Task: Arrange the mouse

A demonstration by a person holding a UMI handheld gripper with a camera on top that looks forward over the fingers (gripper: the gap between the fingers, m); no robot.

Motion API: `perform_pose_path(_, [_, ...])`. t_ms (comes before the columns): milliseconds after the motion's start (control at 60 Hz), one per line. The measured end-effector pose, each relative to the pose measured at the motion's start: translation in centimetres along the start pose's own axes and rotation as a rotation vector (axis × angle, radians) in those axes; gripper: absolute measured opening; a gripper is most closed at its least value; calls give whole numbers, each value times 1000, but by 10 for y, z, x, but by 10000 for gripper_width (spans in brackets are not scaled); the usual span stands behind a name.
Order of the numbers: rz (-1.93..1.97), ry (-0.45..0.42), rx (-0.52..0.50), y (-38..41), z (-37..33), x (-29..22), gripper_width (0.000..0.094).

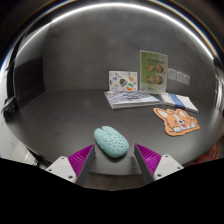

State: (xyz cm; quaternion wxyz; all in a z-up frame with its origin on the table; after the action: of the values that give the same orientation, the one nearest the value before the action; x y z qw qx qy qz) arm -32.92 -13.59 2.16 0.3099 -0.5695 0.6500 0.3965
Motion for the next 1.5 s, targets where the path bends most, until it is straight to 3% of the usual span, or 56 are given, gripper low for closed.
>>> perform_pose_path(33, [-15,10,-5,-6,8,1,830])
perform_pose_path(50, [-20,11,-15,-8,11,0,886])
perform_pose_path(67, [-11,-5,-32,-8,14,-4,826])
perform_pose_path(150, [4,-5,-93,-12,28,-9,827])
perform_pose_path(367, [-3,-29,-110,-21,58,-31,759])
perform_pose_path(433, [-3,-48,-101,-23,63,-33,578])
perform_pose_path(567, [24,-91,-86,-21,66,-34,528])
perform_pose_path(733, [64,-76,-70,-20,66,-34,443])
perform_pose_path(833, [148,-46,-146,2,50,-41,441])
perform_pose_path(1017, [25,-264,-151,-7,-20,-145,440])
perform_pose_path(1183, [-95,-403,14,-110,-44,-227,438])
perform_pose_path(1283, [-67,-361,71,-182,-11,-226,438])
perform_pose_path(1500, [-2,-136,-12,-264,72,-171,439])
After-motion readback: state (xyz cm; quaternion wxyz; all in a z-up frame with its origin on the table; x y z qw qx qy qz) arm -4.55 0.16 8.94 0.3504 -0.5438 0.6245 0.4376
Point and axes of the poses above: the point between the fingertips, and its own axes, seen from behind it with the camera up: y to the left, x down, z forward, the way the camera looks, the point moved 5 cm from there along -z, backward, against the way the camera looks, and after that the axes turned 12 degrees about z, right-handed, at the moved point
